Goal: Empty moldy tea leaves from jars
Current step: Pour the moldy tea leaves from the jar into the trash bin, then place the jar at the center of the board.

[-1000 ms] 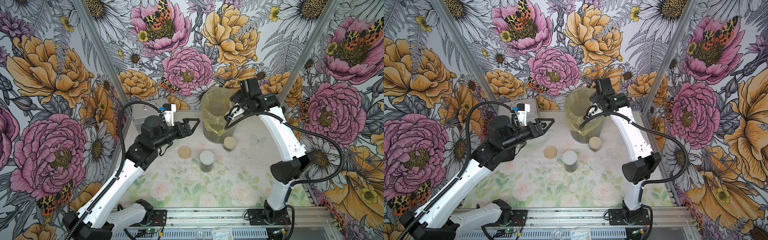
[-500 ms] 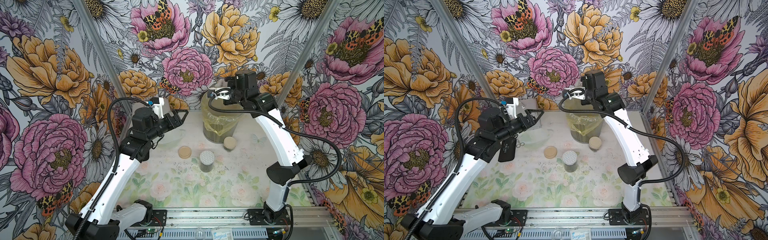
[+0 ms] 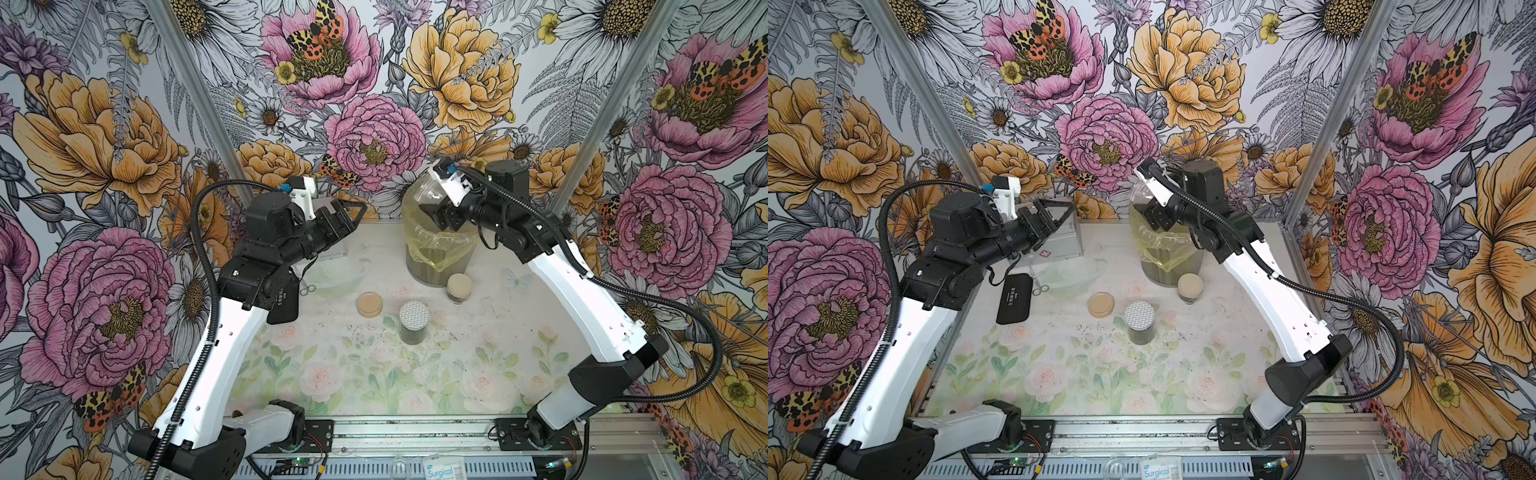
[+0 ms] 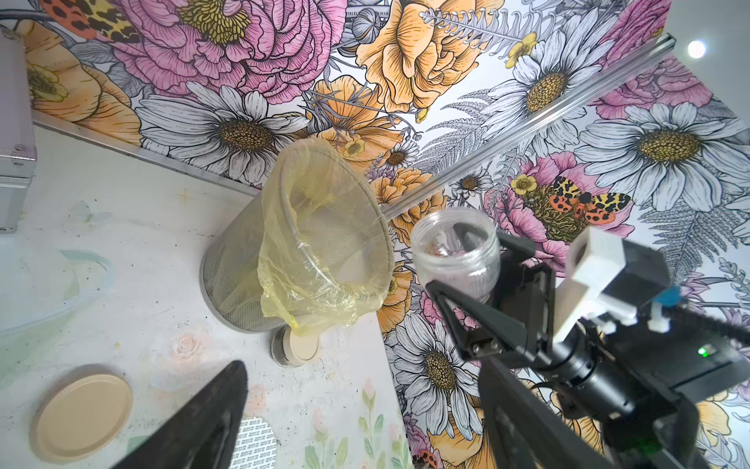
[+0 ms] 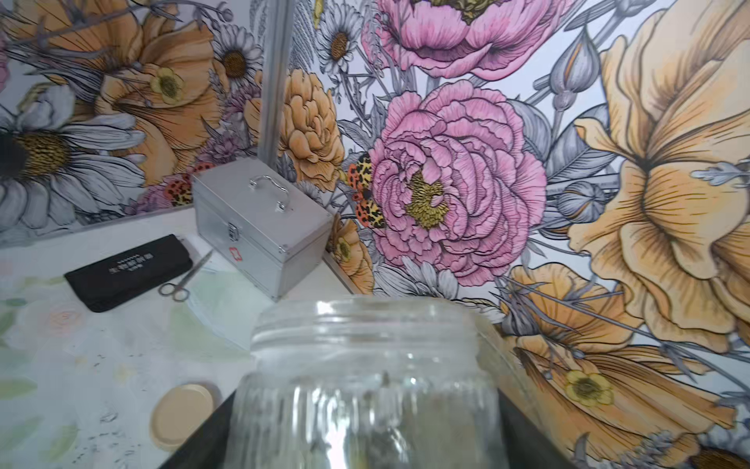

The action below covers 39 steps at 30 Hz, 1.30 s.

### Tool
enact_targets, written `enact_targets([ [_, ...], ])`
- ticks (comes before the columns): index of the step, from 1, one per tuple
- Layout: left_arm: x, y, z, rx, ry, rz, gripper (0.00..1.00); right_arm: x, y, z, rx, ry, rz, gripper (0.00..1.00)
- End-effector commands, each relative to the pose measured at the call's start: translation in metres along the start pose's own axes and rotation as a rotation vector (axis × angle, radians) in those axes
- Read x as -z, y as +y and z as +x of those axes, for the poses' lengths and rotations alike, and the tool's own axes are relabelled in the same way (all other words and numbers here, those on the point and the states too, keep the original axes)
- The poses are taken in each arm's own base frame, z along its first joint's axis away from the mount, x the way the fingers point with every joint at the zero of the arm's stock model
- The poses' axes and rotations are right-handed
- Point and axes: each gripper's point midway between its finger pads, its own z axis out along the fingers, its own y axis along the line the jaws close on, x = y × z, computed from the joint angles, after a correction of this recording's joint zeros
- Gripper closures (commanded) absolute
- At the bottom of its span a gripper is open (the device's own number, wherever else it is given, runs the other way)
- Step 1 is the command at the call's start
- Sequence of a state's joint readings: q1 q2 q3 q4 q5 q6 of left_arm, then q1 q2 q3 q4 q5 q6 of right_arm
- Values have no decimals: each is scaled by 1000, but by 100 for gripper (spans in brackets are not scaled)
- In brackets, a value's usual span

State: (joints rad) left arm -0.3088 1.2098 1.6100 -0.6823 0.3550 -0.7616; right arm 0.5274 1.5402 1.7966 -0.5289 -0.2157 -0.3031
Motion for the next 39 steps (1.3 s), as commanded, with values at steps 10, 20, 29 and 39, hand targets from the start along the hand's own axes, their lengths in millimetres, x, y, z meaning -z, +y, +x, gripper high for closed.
enact_targets([
  [10,-21,6,22,202,164,3,27,-2,73,-36,-75,-532,-297,100],
  [20,-36,6,26,273,211,68,28,-8,107,-35,4,-561,-416,100],
  [29,-35,17,45,272,266,63,37,-21,105,-49,12,-582,-408,100],
  [39,-37,20,49,253,290,70,71,-34,122,-38,28,-534,-490,100],
])
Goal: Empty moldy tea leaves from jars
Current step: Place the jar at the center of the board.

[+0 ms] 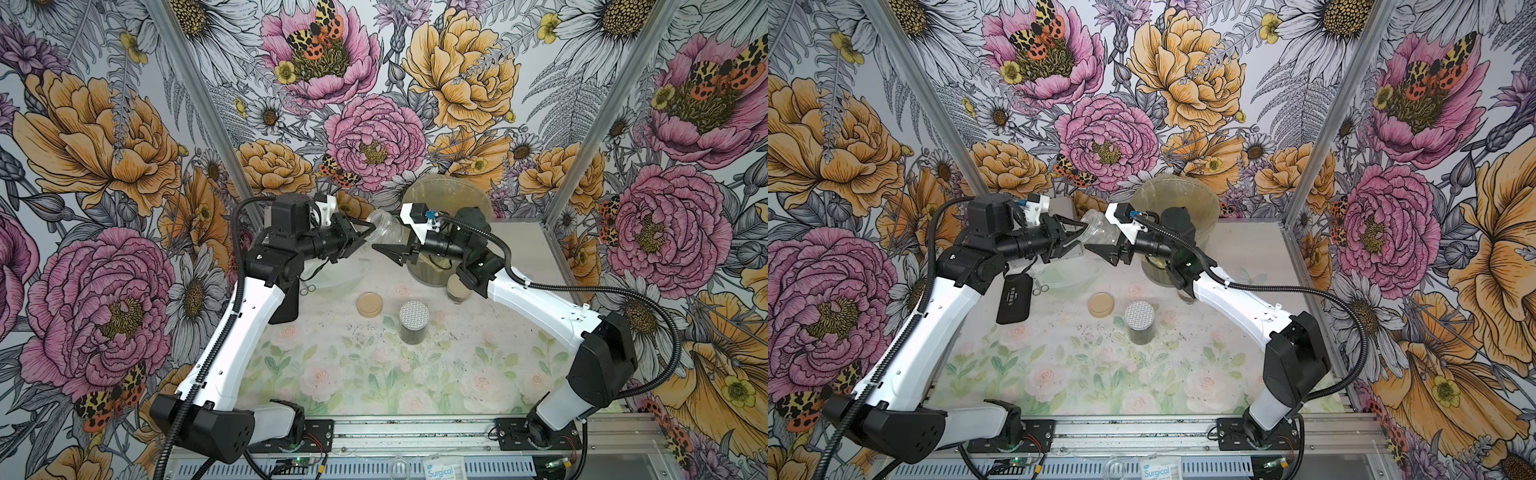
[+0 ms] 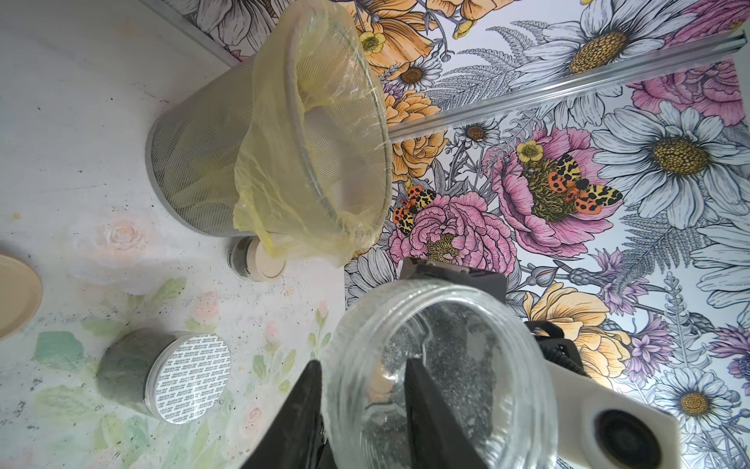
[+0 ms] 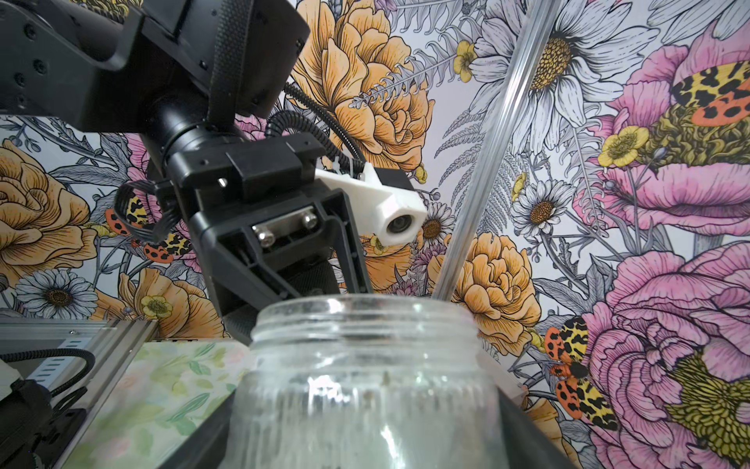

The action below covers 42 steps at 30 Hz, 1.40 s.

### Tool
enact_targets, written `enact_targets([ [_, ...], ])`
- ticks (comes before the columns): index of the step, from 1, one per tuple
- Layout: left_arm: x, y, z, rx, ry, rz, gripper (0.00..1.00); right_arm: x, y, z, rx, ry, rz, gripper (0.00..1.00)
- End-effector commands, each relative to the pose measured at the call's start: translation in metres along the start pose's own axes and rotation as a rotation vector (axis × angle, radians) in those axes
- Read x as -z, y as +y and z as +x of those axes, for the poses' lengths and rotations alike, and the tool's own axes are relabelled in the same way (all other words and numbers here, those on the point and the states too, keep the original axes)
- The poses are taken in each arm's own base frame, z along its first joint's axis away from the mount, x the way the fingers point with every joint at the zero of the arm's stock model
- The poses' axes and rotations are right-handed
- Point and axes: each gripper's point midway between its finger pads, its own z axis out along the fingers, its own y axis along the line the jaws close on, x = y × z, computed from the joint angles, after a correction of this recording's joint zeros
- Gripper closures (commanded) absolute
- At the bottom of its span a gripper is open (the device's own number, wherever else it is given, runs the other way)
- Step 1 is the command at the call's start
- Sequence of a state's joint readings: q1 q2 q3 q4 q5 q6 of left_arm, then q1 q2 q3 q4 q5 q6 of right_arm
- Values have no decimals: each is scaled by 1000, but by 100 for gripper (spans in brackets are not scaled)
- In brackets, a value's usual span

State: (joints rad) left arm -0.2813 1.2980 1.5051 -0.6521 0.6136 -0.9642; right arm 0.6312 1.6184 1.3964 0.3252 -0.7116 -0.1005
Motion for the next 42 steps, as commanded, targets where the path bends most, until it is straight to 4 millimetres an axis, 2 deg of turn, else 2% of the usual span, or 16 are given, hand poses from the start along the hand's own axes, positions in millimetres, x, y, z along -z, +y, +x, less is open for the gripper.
enact_targets([
  [1,3,-9,5,-40,26,35,75,-4,4,-14,53,-16,-25,100],
  [4,-1,-4,6,-30,38,27,85,-8,10,9,76,50,-47,100],
  [8,-2,8,7,-34,35,-21,100,-11,16,27,131,79,-70,100],
  [11,-1,17,5,-52,16,-70,100,-16,17,37,165,105,-57,100],
  [13,0,20,1,-66,0,-95,100,-18,11,43,170,126,-20,81],
  [16,4,29,-7,-107,-39,-174,100,-18,6,48,167,151,16,25],
  [17,5,32,-10,-122,-51,-202,100,-17,5,49,167,157,21,11],
  [19,6,37,-15,-142,-68,-239,100,-14,6,50,168,163,26,4],
  [21,5,40,-20,-153,-78,-263,100,-11,7,51,173,167,36,0],
  [27,7,34,-37,-196,-114,-288,100,8,3,52,178,192,117,0],
  [32,15,42,-57,-244,-160,-387,100,34,-8,39,167,206,210,0],
  [36,17,71,-78,-272,-201,-555,100,60,-19,25,131,265,340,0],
  [40,14,110,-95,-295,-231,-772,100,99,-47,10,-103,347,607,0],
  [42,10,128,-100,-305,-245,-859,100,115,-47,11,-211,389,670,0],
])
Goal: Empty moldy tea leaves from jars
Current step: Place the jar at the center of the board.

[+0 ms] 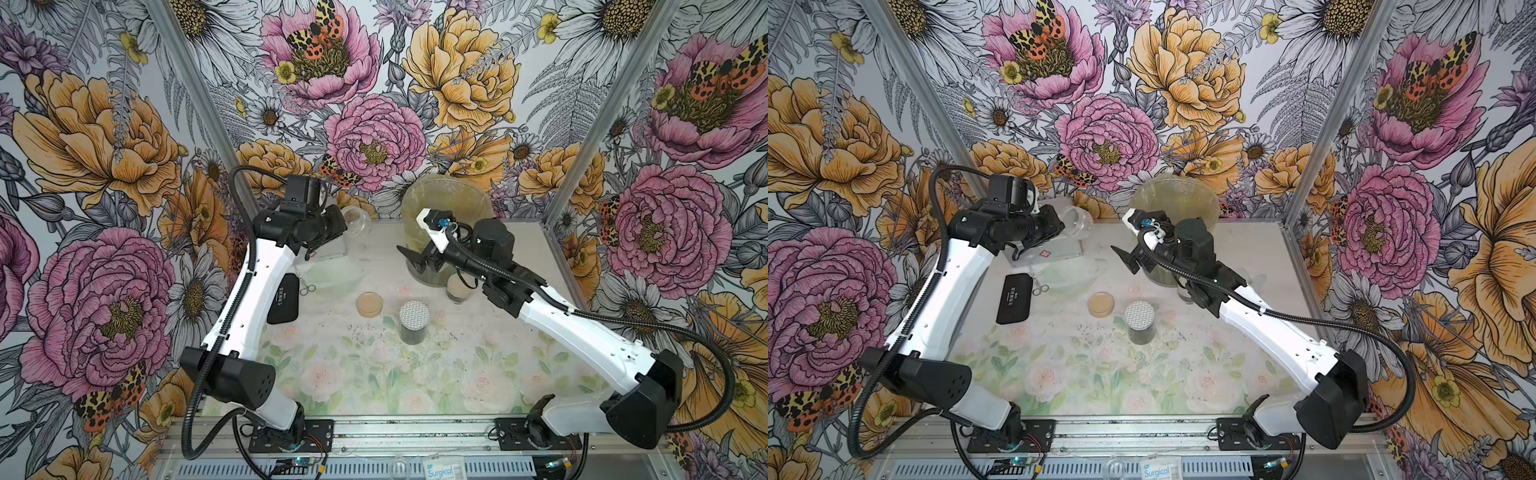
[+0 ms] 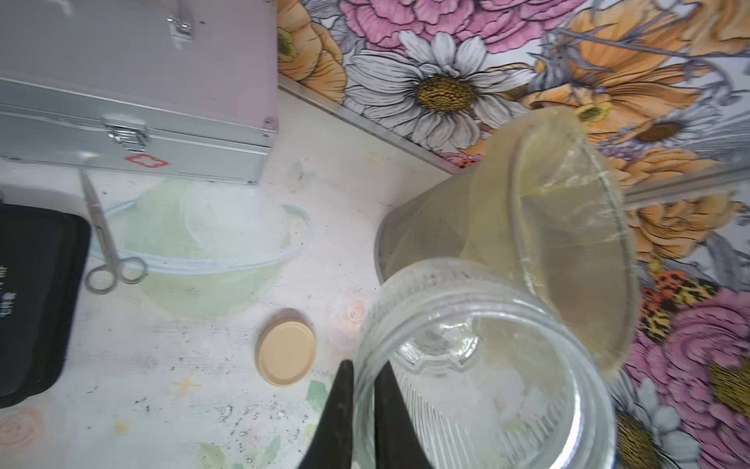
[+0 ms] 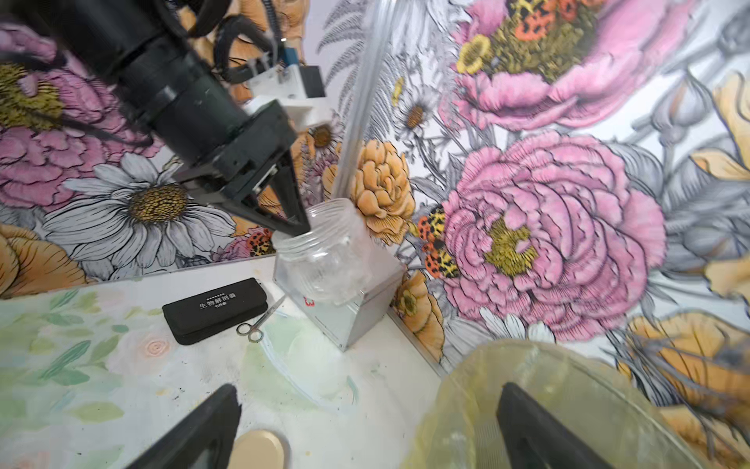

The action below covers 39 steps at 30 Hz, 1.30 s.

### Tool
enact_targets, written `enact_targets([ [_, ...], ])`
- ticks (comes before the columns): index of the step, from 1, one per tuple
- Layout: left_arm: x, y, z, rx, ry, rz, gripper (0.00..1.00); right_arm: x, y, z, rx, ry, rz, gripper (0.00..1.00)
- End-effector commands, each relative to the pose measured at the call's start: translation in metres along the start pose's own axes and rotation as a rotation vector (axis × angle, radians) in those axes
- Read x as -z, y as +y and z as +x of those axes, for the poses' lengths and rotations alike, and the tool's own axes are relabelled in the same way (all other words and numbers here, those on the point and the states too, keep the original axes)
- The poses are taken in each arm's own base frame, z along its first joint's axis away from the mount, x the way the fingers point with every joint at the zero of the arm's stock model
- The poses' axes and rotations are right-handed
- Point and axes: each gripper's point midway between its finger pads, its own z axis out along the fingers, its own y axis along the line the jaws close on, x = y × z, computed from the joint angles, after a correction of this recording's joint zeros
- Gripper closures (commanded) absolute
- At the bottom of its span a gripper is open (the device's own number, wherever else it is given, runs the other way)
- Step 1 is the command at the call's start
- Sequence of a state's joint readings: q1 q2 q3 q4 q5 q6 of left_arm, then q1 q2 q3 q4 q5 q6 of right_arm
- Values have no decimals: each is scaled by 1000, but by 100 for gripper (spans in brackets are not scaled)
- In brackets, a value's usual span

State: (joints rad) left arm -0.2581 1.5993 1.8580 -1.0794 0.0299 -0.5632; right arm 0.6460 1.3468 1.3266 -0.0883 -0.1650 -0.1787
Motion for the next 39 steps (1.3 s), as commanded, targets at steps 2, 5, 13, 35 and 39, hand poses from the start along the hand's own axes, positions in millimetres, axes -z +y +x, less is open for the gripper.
enact_targets([
  [2,-29,39,-2,-68,-33,-256,100,36,-29,17,-278,174,181,1],
  [5,-52,56,4,-63,-4,-338,100,53,-30,14,-403,194,184,3],
  [13,-128,84,37,-58,169,-427,100,72,-21,6,-481,231,117,3],
  [35,-193,134,105,-44,359,-514,71,83,-18,23,-548,268,123,3],
  [39,-188,128,98,-42,339,-495,48,80,-19,30,-580,282,126,3],
])
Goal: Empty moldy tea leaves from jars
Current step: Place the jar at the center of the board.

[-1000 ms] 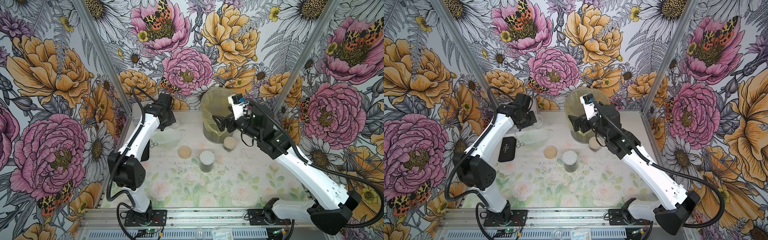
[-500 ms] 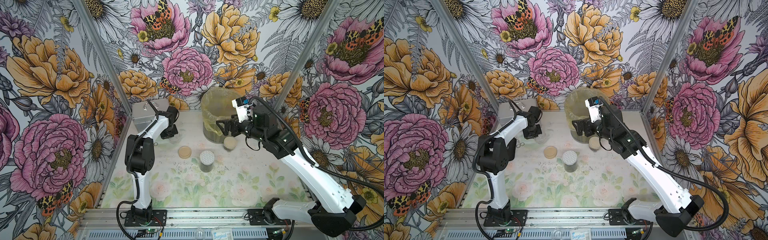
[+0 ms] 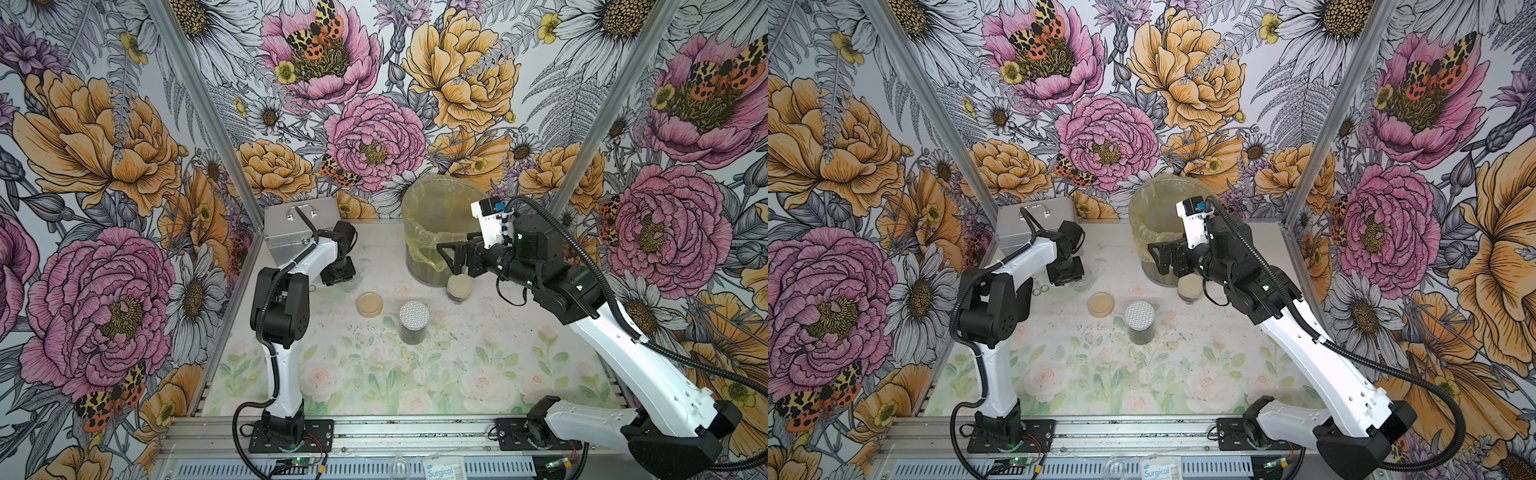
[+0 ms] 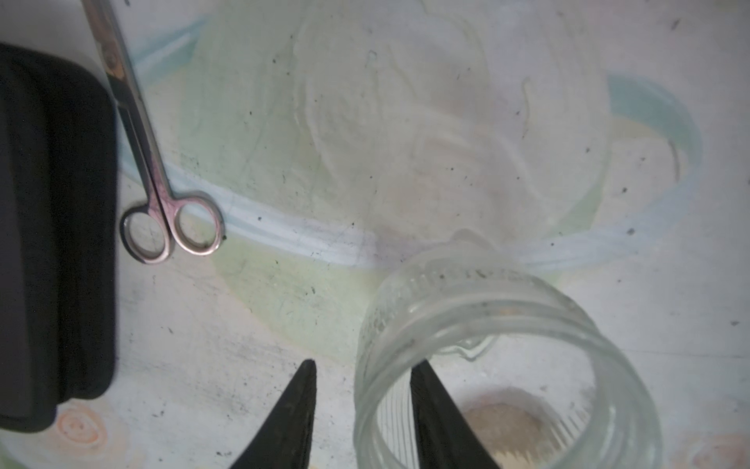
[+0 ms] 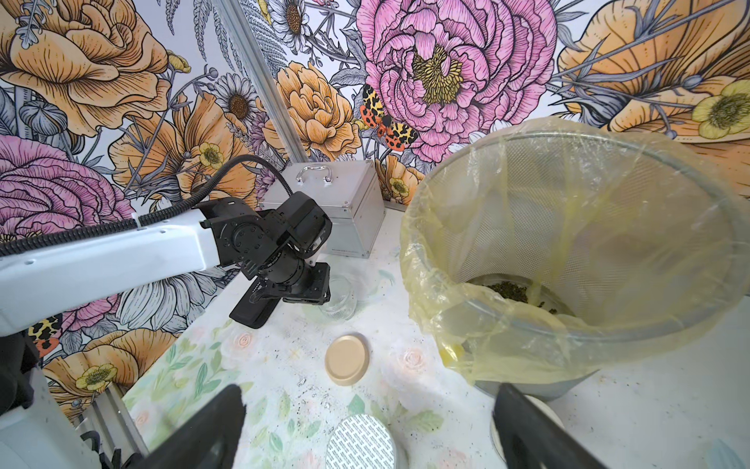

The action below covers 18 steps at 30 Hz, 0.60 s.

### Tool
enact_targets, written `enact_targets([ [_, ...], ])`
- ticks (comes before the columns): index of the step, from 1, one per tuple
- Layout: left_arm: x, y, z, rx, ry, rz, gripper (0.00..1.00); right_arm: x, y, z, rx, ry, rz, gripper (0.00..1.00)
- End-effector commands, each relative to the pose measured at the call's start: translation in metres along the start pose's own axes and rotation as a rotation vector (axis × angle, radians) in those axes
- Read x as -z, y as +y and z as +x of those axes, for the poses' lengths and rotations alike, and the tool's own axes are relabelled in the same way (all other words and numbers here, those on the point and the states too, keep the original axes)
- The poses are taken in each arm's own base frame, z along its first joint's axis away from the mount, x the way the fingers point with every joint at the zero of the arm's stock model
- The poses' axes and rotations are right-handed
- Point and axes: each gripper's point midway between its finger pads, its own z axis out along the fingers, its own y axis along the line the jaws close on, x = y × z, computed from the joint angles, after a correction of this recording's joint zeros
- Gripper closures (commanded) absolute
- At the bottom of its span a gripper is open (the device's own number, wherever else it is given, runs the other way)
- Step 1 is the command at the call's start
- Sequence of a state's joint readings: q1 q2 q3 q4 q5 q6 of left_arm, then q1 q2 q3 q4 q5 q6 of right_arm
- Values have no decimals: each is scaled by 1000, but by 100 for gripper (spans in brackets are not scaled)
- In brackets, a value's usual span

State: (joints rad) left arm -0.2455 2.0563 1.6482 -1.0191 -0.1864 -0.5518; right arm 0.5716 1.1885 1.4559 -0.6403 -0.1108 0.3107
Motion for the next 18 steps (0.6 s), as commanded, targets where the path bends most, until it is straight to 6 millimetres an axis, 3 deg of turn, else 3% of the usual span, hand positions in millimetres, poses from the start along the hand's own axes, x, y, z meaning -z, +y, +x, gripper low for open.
enact_targets([
  [1,12,-5,-6,5,-32,38,44,-6,-6,8,-52,27,3,3],
  [6,37,-4,-13,14,-79,74,33,-11,-15,14,-112,46,16,4],
  [9,66,-7,-20,21,-127,135,29,-15,-23,17,-154,57,26,4],
  [12,108,-15,-28,21,-188,235,24,-19,-31,20,-202,70,36,4],
  [14,153,-21,-31,-6,-268,316,21,-21,-36,22,-231,79,37,4],
  [18,222,-48,-13,-187,-397,433,13,-23,-46,29,-291,98,35,5],
])
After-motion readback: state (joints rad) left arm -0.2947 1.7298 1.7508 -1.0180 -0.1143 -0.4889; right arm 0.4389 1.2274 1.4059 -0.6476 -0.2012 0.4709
